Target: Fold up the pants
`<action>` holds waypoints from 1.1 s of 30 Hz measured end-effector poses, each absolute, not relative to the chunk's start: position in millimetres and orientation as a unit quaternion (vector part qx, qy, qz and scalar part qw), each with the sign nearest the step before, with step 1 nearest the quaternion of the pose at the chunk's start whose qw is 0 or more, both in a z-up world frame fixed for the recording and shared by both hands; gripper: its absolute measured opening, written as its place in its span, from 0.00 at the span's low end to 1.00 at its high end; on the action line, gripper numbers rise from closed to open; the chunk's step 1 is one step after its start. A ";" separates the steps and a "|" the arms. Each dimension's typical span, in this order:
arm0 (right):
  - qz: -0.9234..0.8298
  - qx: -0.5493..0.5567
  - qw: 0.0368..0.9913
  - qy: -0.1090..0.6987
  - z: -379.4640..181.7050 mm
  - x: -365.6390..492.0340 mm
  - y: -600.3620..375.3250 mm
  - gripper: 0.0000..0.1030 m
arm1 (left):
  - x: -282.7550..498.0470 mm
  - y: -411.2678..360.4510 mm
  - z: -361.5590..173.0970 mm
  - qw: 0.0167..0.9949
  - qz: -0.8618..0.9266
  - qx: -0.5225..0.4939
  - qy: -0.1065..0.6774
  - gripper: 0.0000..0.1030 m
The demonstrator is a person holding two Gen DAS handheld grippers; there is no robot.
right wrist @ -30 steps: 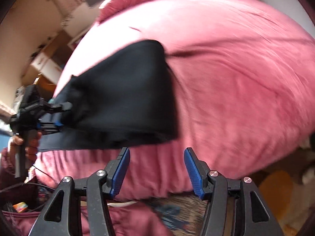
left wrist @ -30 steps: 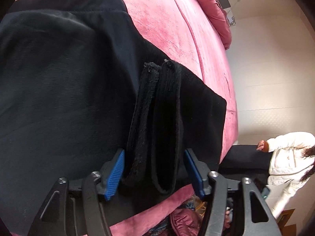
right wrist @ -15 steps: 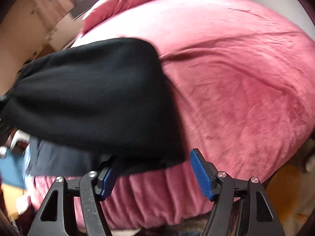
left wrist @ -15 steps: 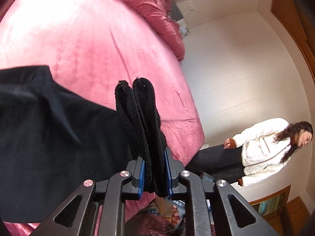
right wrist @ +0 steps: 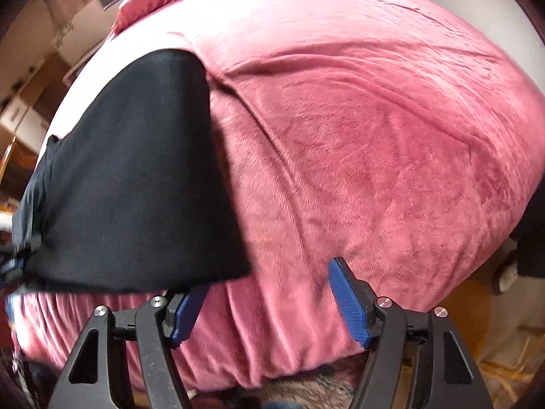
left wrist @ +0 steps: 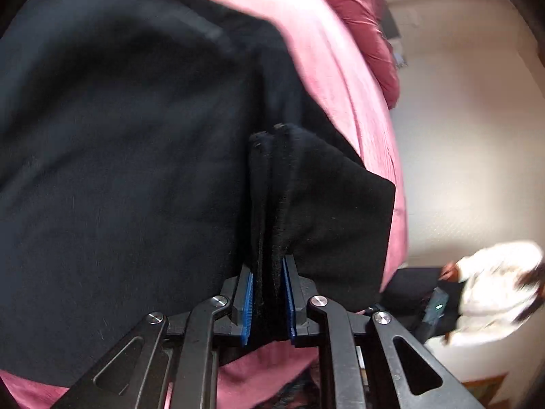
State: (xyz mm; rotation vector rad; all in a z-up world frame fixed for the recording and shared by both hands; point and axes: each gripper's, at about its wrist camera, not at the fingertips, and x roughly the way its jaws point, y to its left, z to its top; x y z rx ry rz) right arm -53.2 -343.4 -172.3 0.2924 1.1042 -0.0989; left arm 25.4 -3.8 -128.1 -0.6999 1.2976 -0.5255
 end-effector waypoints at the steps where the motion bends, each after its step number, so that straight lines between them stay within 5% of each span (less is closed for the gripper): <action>1: -0.038 0.120 0.841 0.526 -166.2 -57.1 -341.8 0.68 | 24.4 -8.9 -120.8 0.722 -0.241 -0.292 0.579 0.15; 11: 0.073 0.088 0.900 0.421 -76.5 -32.3 -297.4 0.64 | 6.2 -46.2 -99.7 0.765 -0.245 -0.233 0.549 0.15; 20: 0.014 0.067 0.865 0.497 -135.8 85.1 -262.3 0.60 | -2.3 -43.1 -88.4 0.788 -0.215 -0.177 0.549 0.15; 26: 0.005 0.034 0.875 0.482 -134.7 87.1 -246.5 0.67 | -5.1 -36.1 -88.8 0.776 -0.204 -0.209 0.559 0.32; 33: 0.010 0.036 0.902 0.430 -112.4 55.3 -242.5 0.69 | -28.7 49.8 -68.3 0.762 -0.123 -0.325 0.546 0.35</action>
